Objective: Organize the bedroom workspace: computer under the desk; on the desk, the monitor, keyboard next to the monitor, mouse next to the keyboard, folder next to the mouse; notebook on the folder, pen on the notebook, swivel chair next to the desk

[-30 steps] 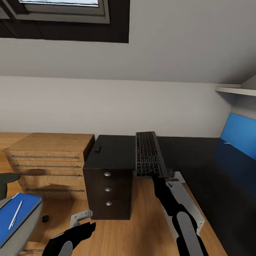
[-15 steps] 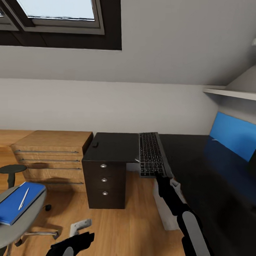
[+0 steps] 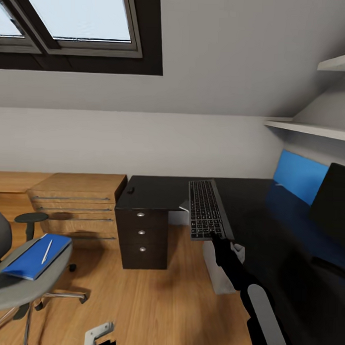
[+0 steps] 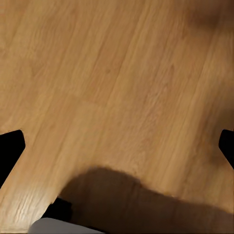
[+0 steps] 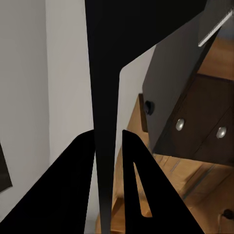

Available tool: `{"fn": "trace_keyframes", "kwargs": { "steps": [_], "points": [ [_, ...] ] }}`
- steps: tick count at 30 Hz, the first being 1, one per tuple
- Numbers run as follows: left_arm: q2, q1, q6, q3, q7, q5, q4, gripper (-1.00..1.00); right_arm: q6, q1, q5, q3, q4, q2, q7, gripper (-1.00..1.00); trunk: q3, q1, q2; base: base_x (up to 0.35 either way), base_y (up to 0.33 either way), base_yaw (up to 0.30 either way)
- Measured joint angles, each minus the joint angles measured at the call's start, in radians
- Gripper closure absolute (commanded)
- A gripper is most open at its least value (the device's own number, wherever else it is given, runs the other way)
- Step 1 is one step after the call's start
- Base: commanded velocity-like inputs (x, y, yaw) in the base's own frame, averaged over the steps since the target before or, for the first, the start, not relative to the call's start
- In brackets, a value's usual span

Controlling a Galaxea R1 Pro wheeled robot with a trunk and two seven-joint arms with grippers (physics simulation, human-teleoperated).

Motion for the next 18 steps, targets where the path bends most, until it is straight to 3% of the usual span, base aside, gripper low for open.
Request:
{"fn": "trace_keyframes", "kwargs": {
  "steps": [6, 7, 18],
  "points": [
    [0.001, 0.000, -0.020, -0.001, 0.002, -0.029, 0.030, -1.00, 0.000, 0.000, 0.001, 0.000, 0.006, 0.000, 0.000, 1.00, 0.019, -0.023, 0.042, -0.329, -0.115, 0.000],
    [-0.001, 0.000, -0.023, -0.002, 0.004, -0.064, 0.032, -1.00, 0.000, 0.000, 0.006, 0.000, 0.016, -0.001, 0.002, 1.00, 0.022, -0.027, 0.049, -0.288, -0.237, 0.000],
    [0.000, 0.000, -0.023, -0.002, 0.003, -0.073, 0.035, -1.00, 0.000, 0.000, 0.003, 0.000, 0.038, -0.016, 0.003, 1.00, 0.056, -0.069, 0.126, -0.286, -0.241, 0.000]
  ]
}}
